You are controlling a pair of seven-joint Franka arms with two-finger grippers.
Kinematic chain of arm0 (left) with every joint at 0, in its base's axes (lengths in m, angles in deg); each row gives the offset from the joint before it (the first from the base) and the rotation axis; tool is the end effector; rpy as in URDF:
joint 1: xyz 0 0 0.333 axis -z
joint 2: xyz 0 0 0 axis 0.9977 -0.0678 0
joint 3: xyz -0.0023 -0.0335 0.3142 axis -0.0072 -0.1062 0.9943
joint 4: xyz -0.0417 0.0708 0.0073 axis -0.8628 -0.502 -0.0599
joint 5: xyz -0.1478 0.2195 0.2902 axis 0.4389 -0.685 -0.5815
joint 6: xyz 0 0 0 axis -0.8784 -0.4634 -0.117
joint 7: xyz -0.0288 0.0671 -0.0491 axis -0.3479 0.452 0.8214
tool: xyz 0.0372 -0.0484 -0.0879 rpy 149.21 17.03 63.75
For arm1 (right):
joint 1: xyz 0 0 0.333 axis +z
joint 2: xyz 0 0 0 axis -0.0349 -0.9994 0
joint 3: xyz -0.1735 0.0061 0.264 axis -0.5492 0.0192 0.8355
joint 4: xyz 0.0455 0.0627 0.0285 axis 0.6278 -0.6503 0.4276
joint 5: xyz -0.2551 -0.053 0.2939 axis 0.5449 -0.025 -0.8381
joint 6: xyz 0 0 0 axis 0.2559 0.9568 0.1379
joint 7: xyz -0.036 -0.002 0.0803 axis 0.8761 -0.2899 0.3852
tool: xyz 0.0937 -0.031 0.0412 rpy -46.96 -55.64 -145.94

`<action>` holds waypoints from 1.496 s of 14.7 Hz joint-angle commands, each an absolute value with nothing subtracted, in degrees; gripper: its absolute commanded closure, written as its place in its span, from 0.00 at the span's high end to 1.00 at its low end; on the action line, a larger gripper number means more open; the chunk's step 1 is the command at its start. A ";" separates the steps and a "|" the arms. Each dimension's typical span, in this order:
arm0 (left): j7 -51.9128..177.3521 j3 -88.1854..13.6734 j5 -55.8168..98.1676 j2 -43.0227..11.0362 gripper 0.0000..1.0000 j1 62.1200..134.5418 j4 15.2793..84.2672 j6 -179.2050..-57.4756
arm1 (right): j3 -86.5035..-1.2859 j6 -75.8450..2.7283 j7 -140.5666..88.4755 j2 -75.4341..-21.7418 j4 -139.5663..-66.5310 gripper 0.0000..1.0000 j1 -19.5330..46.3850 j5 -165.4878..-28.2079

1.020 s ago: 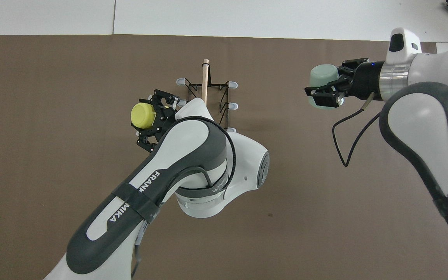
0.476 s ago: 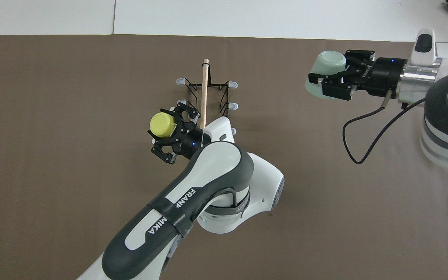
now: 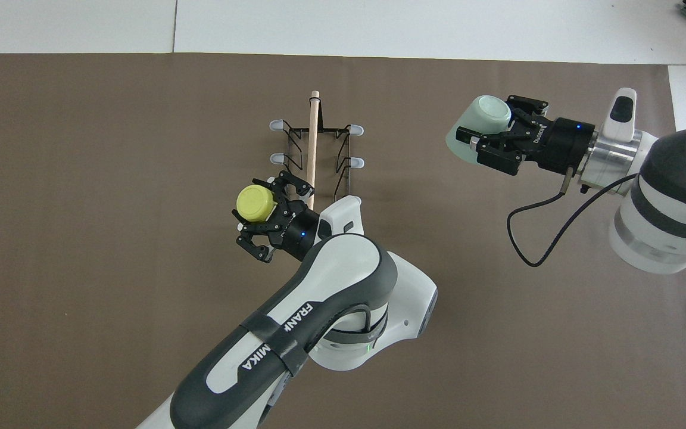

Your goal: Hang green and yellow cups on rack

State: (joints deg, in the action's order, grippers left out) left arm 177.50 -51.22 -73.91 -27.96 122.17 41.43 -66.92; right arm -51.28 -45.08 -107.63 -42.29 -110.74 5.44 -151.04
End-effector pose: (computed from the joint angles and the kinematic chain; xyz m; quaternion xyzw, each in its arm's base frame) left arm 0.4629 -0.4113 0.3783 -0.7268 -0.3919 -0.5155 0.2287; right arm 0.6154 0.0704 0.4407 -0.7741 -0.2823 -0.4137 0.3873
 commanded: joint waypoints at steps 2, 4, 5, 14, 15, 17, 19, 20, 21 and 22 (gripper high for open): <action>176.47 -50.40 -74.19 -26.76 0.00 122.33 42.71 -67.32 | -50.83 -47.72 -109.63 -40.37 -113.64 0.00 6.39 -153.71; 176.56 -50.40 -73.66 -26.94 0.00 122.59 42.53 -67.50 | -50.83 -48.51 -109.98 -40.37 -113.99 0.00 6.48 -153.80; 176.82 -50.40 -73.31 -26.94 0.00 122.68 42.53 -67.50 | -50.74 -49.29 -110.94 -40.28 -114.43 0.00 6.57 -153.80; 178.58 -50.31 -72.08 -28.43 0.00 123.03 39.45 -68.29 | -50.66 -61.25 -115.34 -40.19 -116.37 0.00 14.65 -160.65; 178.59 -50.31 -72.25 -28.69 0.00 123.03 39.54 -68.29 | -50.66 -61.69 -115.43 -40.19 -116.37 0.00 15.27 -162.05; 178.59 -50.31 -72.17 -28.70 0.00 123.03 39.54 -68.46 | -50.66 -63.00 -115.43 -40.28 -116.28 0.00 15.80 -162.85; 178.67 -50.31 -71.81 -28.78 0.00 123.12 39.36 -68.46 | -50.57 -63.28 -115.52 -40.28 -116.28 0.00 15.89 -162.85; 178.76 -50.23 -71.73 -28.78 0.00 123.12 39.36 -68.46 | -50.57 -63.28 -115.52 -40.28 -116.28 0.00 15.80 -162.85; 179.28 -50.22 -71.72 -29.05 0.00 123.12 39.19 -68.55 | -50.57 -63.28 -115.52 -40.28 -116.28 0.00 15.80 -162.85; 179.72 -50.31 -71.72 -29.05 0.00 123.12 39.10 -68.81 | -50.57 -63.19 -115.52 -40.28 -116.28 0.00 15.80 -162.85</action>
